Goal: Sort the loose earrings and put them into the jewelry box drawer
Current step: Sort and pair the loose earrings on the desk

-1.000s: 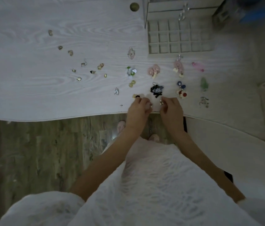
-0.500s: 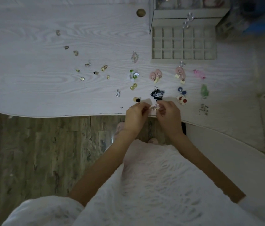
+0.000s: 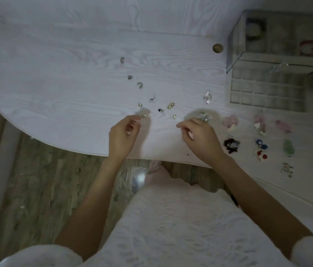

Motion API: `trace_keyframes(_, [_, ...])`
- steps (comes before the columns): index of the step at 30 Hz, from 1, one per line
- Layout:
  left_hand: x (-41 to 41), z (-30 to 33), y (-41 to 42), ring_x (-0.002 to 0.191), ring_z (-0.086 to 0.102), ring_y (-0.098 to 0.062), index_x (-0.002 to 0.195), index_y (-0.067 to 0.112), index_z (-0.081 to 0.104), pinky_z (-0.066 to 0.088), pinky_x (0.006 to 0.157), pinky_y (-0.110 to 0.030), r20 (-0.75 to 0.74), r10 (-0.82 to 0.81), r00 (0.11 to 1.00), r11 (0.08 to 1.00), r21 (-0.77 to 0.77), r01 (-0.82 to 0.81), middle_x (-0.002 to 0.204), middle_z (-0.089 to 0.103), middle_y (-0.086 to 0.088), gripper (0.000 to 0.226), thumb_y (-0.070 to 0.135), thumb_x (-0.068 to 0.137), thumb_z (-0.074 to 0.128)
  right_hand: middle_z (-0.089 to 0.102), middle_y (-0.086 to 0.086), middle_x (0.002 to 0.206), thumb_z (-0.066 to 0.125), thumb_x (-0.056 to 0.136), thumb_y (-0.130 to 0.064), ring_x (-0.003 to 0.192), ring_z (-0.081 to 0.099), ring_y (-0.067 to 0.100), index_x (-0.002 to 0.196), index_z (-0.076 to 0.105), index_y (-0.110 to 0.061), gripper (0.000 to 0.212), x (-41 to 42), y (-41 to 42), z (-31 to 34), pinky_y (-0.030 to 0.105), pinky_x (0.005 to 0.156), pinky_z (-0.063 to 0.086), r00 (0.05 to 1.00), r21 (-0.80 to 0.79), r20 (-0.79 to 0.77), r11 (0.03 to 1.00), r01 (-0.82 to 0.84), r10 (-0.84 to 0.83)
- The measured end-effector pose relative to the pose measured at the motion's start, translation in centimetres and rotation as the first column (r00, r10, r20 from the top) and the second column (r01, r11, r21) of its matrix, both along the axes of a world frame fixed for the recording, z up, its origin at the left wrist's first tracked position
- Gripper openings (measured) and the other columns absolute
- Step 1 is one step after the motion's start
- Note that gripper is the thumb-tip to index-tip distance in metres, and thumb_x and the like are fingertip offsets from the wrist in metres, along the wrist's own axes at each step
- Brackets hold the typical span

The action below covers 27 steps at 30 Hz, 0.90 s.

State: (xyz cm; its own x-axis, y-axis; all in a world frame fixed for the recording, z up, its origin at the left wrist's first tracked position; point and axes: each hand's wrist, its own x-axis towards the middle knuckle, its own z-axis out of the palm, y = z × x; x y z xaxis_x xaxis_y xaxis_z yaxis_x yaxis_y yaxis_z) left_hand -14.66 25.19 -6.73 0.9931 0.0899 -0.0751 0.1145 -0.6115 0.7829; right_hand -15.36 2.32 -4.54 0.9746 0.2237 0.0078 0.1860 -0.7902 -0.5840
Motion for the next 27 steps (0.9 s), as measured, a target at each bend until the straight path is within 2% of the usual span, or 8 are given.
trace_keyframes(3, [4.0, -0.8, 2.4, 0.078, 0.061, -0.008, 0.104, 0.02, 0.062, 0.049, 0.075, -0.022, -0.128, 0.024, 0.991, 0.999, -0.022, -0.027, 0.089, 0.066, 0.004, 0.019, 0.021, 0.085, 0.063, 0.063, 0.008, 0.097, 0.054, 0.086, -0.004, 0.089, 0.058, 0.022, 0.102, 0.067, -0.009, 0.021, 5.0, 3.9, -1.0, 0.028, 0.076, 0.044, 0.994, 0.014, -0.105, 1.0, -0.014, 0.015])
trace_keyframes(8, [7.8, -2.3, 2.4, 0.086, 0.056, -0.014, 0.112, 0.015, 0.06, 0.047, 0.077, -0.028, -0.076, -0.126, 0.989, 0.983, 0.122, 0.135, 0.105, 0.06, -0.003, 0.036, 0.026, 0.079, 0.07, 0.058, 0.007, 0.115, 0.053, 0.087, -0.007, 0.109, 0.049, 0.024, 0.113, 0.062, -0.011, 0.028, 10.9, 7.3, -2.6, 0.027, 0.086, 0.039, 0.993, -0.079, -0.12, 0.997, -0.012, 0.002])
trace_keyframes(10, [8.2, -2.9, 1.7, 0.092, 0.054, -0.018, 0.114, 0.013, 0.06, 0.046, 0.077, -0.029, -0.058, -0.253, 0.966, 0.946, 0.196, 0.26, 0.108, 0.058, -0.006, 0.044, 0.025, 0.073, 0.075, 0.055, 0.006, 0.119, 0.053, 0.087, -0.007, 0.111, 0.047, 0.024, 0.116, 0.06, -0.012, 0.03, 12.4, 8.2, -3.1, 0.03, 0.089, 0.04, 0.993, -0.105, -0.119, 0.994, -0.009, -0.004])
trace_keyframes(12, [8.1, -3.6, 1.3, 0.096, 0.052, -0.022, 0.11, 0.012, 0.062, 0.048, 0.077, -0.033, -0.055, -0.321, 0.945, 0.916, 0.237, 0.325, 0.106, 0.057, -0.009, 0.041, 0.02, 0.072, 0.075, 0.055, 0.006, 0.12, 0.052, 0.086, -0.005, 0.111, 0.047, 0.025, 0.118, 0.06, -0.014, 0.034, 13.6, 9.0, -3.5, 0.032, 0.091, 0.042, 0.995, -0.093, -0.098, 0.996, -0.017, 0.008])
trace_keyframes(17, [8.1, -4.8, 2.9, 0.088, 0.056, -0.027, 0.097, 0.01, 0.066, 0.042, 0.074, -0.027, 0.001, -0.26, 0.966, 0.947, 0.198, 0.255, 0.097, 0.059, -0.01, 0.021, 0.01, 0.077, 0.068, 0.06, 0.004, 0.12, 0.052, 0.085, -0.007, 0.109, 0.05, 0.025, 0.115, 0.062, -0.012, 0.033, 15.6, 10.5, -4.6, 0.035, 0.092, 0.042, 0.987, -0.094, -0.085, 0.985, -0.145, 0.137])
trace_keyframes(22, [9.2, -4.5, 4.7, 0.072, 0.057, -0.015, 0.096, 0.014, 0.068, 0.05, 0.07, -0.028, -0.006, -0.206, 0.978, 0.976, 0.067, 0.206, 0.094, 0.061, -0.002, 0.02, 0.02, 0.077, 0.073, 0.065, 0.008, 0.095, 0.058, 0.084, -0.01, 0.092, 0.055, 0.029, 0.09, 0.066, -0.007, 0.01, 15.4, 10.6, -5.4, 0.036, 0.074, 0.046, 0.998, -0.115, -0.006, 0.991, -0.063, 0.063])
trace_keyframes(25, [11.6, -4.1, 5.5, 0.071, 0.059, -0.014, 0.096, 0.014, 0.068, 0.05, 0.071, -0.027, 0.051, -0.151, 0.987, 0.986, 0.078, 0.147, 0.095, 0.063, -0.003, 0.016, 0.015, 0.08, 0.068, 0.062, 0.011, 0.092, 0.061, 0.081, -0.009, 0.09, 0.053, 0.029, 0.085, 0.063, -0.005, 0.006, 15.2, 10.2, -5.5, 0.037, 0.069, 0.048, 1.0, -0.125, 0.003, 0.992, -0.018, 0.019])
trace_keyframes(27, [13.9, -3.9, 5.9, 0.077, 0.061, -0.015, 0.1, 0.013, 0.067, 0.049, 0.074, -0.027, 0.087, -0.089, 0.992, 0.991, 0.106, 0.079, 0.099, 0.063, -0.004, 0.017, 0.014, 0.083, 0.064, 0.061, 0.011, 0.094, 0.061, 0.083, -0.012, 0.09, 0.052, 0.027, 0.085, 0.062, -0.005, 0.008, 15.2, 10.0, -5.4, 0.031, 0.068, 0.042, 1.0, -0.147, -0.021, 0.989, -0.02, 0.017])
